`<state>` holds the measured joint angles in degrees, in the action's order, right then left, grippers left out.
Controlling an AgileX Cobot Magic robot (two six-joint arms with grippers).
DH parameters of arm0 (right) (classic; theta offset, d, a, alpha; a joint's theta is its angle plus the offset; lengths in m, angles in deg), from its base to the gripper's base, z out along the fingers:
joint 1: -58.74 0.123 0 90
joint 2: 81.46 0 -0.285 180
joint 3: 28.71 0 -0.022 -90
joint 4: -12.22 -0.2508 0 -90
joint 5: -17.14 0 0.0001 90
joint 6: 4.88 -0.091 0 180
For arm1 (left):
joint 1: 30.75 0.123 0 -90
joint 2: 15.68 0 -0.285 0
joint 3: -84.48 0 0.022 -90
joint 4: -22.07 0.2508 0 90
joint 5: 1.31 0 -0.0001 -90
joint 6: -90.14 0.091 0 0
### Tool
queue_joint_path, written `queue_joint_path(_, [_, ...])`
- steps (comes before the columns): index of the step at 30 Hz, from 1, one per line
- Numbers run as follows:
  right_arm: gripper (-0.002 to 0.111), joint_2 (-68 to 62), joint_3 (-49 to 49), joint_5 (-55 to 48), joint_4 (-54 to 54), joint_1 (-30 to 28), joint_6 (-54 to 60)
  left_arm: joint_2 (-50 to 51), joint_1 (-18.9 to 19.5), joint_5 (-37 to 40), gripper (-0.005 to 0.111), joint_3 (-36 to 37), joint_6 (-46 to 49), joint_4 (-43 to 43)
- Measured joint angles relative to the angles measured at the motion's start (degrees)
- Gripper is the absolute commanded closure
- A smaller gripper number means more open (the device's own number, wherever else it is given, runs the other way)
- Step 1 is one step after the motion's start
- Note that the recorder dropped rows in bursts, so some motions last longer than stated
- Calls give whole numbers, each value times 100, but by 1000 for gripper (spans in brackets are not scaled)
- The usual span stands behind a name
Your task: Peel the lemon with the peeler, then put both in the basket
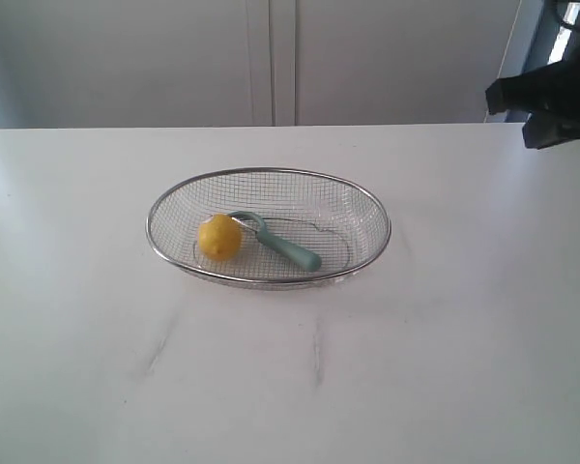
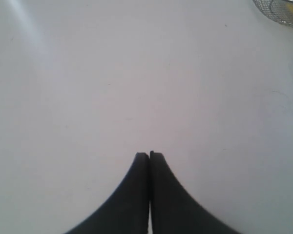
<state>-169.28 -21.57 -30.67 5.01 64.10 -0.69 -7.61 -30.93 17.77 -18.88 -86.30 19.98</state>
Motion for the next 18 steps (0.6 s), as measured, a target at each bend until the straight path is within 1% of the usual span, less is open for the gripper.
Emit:
queue_joint_path(1, [106, 270, 199, 0, 0, 0, 0, 0, 0, 0, 107, 0, 0, 0])
queue_joint_path(7, [106, 1042, 688, 8, 292, 0, 0, 0, 0, 0, 107, 0, 0, 0])
queue_joint_path(18, [106, 2742, 1340, 28, 836, -32, 12, 0, 0, 0, 107, 0, 0, 0])
